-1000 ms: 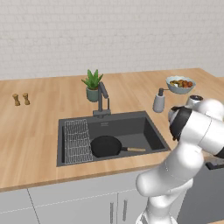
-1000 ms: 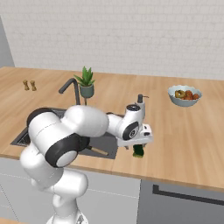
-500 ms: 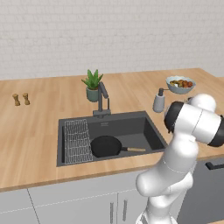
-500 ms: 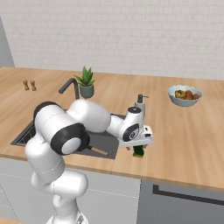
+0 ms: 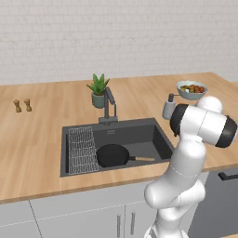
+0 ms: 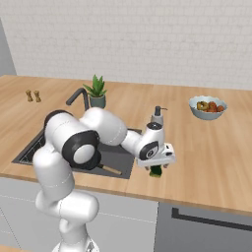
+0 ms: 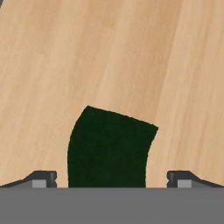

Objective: Pick the pan and sponge and place them into the sink. Then turn on the water.

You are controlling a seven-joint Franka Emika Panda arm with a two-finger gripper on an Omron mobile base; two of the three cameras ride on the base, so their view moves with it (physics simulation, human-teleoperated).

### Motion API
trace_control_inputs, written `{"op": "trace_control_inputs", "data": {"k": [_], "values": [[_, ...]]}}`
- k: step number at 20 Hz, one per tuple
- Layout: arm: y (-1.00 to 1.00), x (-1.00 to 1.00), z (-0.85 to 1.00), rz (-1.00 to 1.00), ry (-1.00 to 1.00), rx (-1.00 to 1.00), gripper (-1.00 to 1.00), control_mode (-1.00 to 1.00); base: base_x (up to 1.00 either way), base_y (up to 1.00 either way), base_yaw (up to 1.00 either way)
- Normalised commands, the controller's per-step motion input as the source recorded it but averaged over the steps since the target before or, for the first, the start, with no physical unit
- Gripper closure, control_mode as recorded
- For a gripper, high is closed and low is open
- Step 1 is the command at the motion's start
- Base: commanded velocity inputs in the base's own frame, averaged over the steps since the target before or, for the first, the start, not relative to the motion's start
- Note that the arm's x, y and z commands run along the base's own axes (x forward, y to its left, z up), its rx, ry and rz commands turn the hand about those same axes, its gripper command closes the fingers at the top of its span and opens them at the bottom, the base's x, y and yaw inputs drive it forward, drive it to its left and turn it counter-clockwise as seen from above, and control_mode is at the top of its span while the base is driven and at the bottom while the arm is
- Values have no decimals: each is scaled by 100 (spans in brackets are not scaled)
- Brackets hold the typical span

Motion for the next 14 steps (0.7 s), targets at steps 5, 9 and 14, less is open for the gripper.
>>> {"op": "trace_control_inputs", "data": {"k": [5, 9, 14], "values": [[-5, 0, -18, 0, 0, 0, -100, -100, 0, 0, 0], [0, 0, -31, 0, 0, 0, -100, -100, 0, 0, 0], [0, 0, -39, 0, 0, 0, -100, -100, 0, 0, 0]]}}
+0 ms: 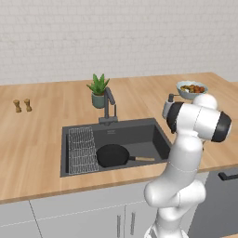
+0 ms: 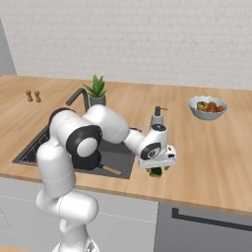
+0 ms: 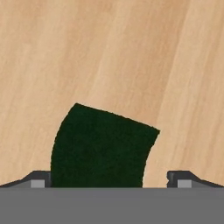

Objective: Pick the pan and sponge and place them into the sink. Then turn on the water.

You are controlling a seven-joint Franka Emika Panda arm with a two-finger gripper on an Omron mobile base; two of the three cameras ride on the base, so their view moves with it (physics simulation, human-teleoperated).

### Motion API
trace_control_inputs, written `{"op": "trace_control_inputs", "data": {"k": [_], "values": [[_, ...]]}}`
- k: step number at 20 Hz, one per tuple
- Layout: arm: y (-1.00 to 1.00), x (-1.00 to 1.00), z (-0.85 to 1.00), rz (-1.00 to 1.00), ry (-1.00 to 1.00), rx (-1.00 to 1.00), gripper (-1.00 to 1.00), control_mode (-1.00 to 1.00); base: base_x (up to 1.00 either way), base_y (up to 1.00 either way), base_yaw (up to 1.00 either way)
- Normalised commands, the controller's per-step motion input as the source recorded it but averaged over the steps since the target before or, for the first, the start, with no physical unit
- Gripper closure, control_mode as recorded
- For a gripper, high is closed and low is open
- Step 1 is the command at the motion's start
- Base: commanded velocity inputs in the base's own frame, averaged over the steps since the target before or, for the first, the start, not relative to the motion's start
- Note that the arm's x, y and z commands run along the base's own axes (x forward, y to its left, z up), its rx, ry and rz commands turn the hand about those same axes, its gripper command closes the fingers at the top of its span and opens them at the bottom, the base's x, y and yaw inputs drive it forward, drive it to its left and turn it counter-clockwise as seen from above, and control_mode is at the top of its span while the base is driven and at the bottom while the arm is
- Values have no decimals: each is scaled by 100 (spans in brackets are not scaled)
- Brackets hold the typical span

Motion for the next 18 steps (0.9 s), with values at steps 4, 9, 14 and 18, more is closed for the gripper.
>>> {"op": "trace_control_inputs", "data": {"k": [4, 9, 14, 18], "values": [[0, 0, -45, 0, 0, 0, 100, -100, 0, 0, 0], [2, 0, -47, 0, 1, 0, 100, -100, 0, 0, 0], [16, -10, -45, 0, 2, 0, 100, -100, 0, 0, 0], [62, -23, 13, 0, -13, -12, 100, -100, 0, 0, 0]]}}
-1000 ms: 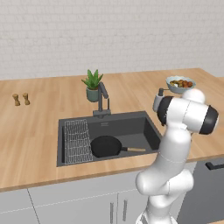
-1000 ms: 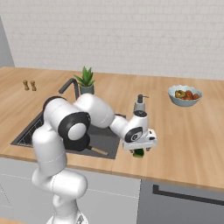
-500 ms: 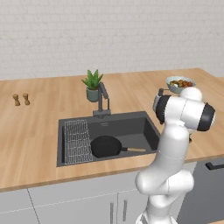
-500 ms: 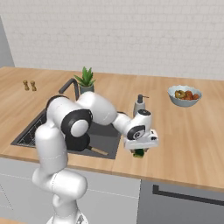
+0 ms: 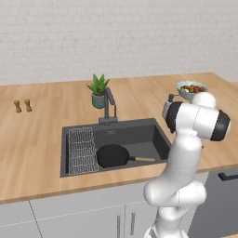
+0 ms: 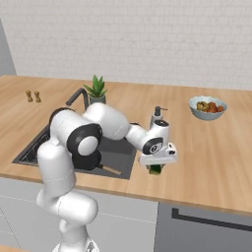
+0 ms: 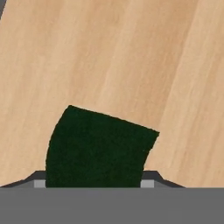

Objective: Pick the pan and sponge and place them into the sink. Then turn on the water.

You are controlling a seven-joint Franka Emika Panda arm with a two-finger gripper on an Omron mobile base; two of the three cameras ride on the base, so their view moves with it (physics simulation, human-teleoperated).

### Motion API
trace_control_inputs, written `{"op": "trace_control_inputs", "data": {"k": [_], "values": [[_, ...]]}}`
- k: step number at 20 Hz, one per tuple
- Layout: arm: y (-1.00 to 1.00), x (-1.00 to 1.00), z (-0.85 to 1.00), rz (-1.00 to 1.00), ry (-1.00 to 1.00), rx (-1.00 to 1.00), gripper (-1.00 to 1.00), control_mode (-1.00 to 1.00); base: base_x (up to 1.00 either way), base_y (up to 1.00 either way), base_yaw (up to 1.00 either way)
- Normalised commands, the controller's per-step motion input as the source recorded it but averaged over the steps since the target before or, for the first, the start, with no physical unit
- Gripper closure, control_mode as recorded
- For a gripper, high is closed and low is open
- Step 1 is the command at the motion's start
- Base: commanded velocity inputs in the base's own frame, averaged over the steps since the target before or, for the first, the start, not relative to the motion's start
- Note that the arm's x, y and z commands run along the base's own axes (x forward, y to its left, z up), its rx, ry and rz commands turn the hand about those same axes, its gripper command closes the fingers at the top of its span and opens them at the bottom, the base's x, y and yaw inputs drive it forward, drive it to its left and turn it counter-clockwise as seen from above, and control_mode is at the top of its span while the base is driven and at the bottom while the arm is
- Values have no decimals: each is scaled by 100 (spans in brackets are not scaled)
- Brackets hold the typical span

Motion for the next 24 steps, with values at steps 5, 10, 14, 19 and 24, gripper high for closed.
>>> {"op": "trace_control_inputs", "data": {"k": [5, 10, 14, 19, 24], "values": [[99, -1, 52, 16, -31, -20, 100, -100, 0, 0, 0], [92, -4, 45, 38, -37, -18, 100, -100, 0, 0, 0], [62, -1, 14, 65, -15, -12, 100, -100, 0, 0, 0], [46, 0, 11, 70, -1, -15, 100, -100, 0, 0, 0], [41, 7, 8, 61, 5, -17, 100, -100, 0, 0, 0]]}}
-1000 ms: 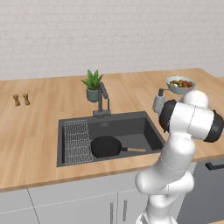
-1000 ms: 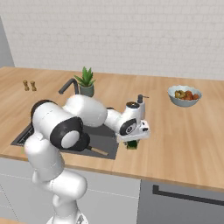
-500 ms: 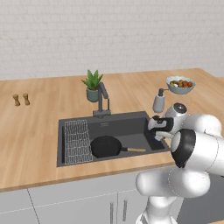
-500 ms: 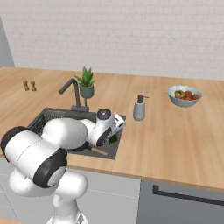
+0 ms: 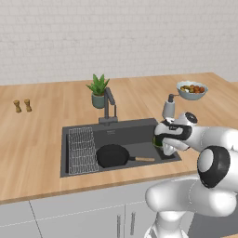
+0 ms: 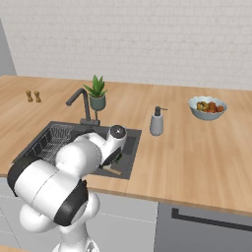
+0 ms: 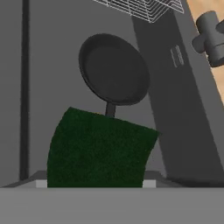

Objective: Pick the pan and sponge and place them into the sink. Then turn on the water.

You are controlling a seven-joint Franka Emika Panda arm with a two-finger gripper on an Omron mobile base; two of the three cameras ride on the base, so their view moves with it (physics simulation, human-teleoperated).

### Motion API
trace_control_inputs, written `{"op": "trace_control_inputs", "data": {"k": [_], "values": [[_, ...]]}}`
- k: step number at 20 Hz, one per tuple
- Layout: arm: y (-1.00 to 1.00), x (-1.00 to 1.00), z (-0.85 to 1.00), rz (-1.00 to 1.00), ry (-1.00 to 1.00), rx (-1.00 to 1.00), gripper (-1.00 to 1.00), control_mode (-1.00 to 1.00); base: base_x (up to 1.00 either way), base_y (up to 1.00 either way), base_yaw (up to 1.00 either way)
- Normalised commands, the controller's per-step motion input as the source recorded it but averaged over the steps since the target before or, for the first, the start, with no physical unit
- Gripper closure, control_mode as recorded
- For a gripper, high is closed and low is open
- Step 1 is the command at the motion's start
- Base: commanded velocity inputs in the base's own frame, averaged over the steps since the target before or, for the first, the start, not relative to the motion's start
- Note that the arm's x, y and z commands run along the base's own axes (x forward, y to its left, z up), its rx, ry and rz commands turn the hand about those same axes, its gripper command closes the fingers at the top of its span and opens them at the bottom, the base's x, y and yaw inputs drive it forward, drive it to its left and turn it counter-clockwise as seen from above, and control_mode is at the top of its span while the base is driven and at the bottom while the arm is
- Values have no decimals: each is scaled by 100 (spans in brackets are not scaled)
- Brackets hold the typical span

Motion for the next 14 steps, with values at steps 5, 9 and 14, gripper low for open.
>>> {"op": "trace_control_inputs", "data": {"k": [5, 9, 14], "values": [[60, 29, 0, 25, 18, -7, 100, -100, 0, 0, 0], [77, 50, -8, 10, 22, -6, 100, -100, 0, 0, 0], [64, 43, -33, 1, 14, -1, 100, -100, 0, 0, 0]]}}
